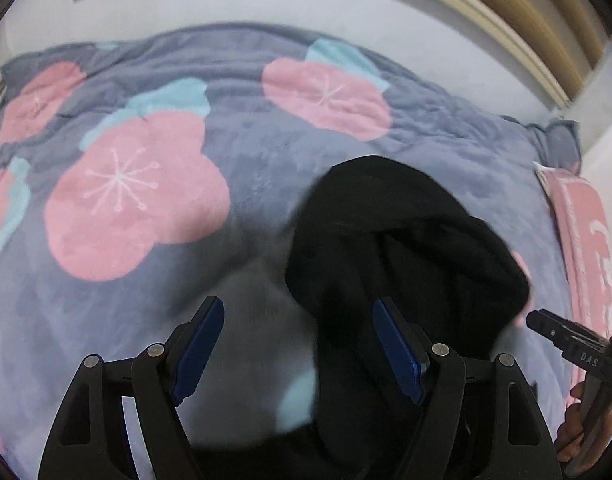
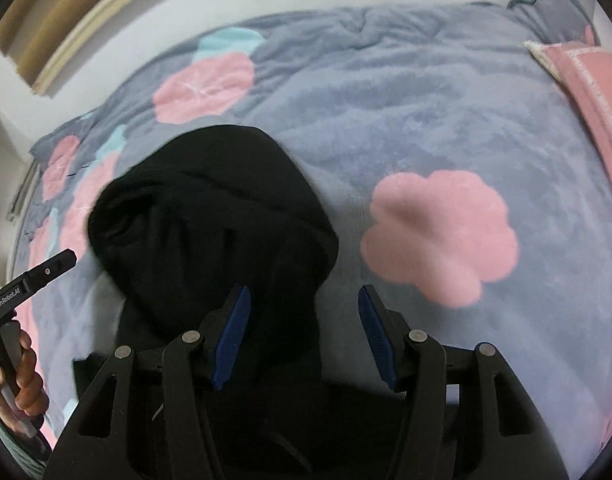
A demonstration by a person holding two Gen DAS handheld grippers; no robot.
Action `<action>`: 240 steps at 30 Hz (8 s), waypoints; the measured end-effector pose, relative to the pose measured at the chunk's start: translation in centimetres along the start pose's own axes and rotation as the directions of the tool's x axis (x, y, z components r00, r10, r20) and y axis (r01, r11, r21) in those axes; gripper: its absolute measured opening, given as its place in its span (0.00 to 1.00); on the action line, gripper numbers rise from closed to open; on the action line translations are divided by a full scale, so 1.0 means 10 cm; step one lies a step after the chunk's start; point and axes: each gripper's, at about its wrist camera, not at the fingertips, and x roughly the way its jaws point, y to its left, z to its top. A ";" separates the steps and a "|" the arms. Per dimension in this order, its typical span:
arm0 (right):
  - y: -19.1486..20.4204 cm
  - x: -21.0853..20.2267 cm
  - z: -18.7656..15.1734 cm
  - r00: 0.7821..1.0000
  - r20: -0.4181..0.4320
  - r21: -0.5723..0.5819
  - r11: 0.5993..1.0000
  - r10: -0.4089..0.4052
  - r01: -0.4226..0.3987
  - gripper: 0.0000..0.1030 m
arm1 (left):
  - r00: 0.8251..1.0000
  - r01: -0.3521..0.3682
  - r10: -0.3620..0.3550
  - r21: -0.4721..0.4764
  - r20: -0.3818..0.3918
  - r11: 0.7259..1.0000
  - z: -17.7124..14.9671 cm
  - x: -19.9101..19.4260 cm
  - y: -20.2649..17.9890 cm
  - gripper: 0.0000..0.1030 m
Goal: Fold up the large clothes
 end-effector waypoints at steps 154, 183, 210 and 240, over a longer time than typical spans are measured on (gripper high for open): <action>0.66 -1.62 -2.93 0.991 -0.033 -0.302 0.944 0.132 -0.135 0.61 | 0.956 0.267 -0.250 0.103 -0.153 0.958 -2.66 -1.42 -0.21 0.54; 0.44 -1.22 -3.79 0.984 0.126 -0.337 0.939 0.125 -0.076 0.58 | 0.965 0.260 -0.251 0.130 -0.080 0.957 -3.29 -1.13 -0.18 0.55; -1.46 -2.35 -5.41 0.989 0.139 0.006 0.999 -0.050 0.050 0.68 | 0.996 0.085 -0.091 -0.187 -0.020 0.979 -5.20 -2.16 1.52 0.68; -1.31 -2.23 -6.07 0.992 0.021 -0.029 0.991 0.128 -0.127 0.46 | 0.905 0.423 -0.425 -0.154 0.020 0.893 -5.70 -2.36 1.28 0.63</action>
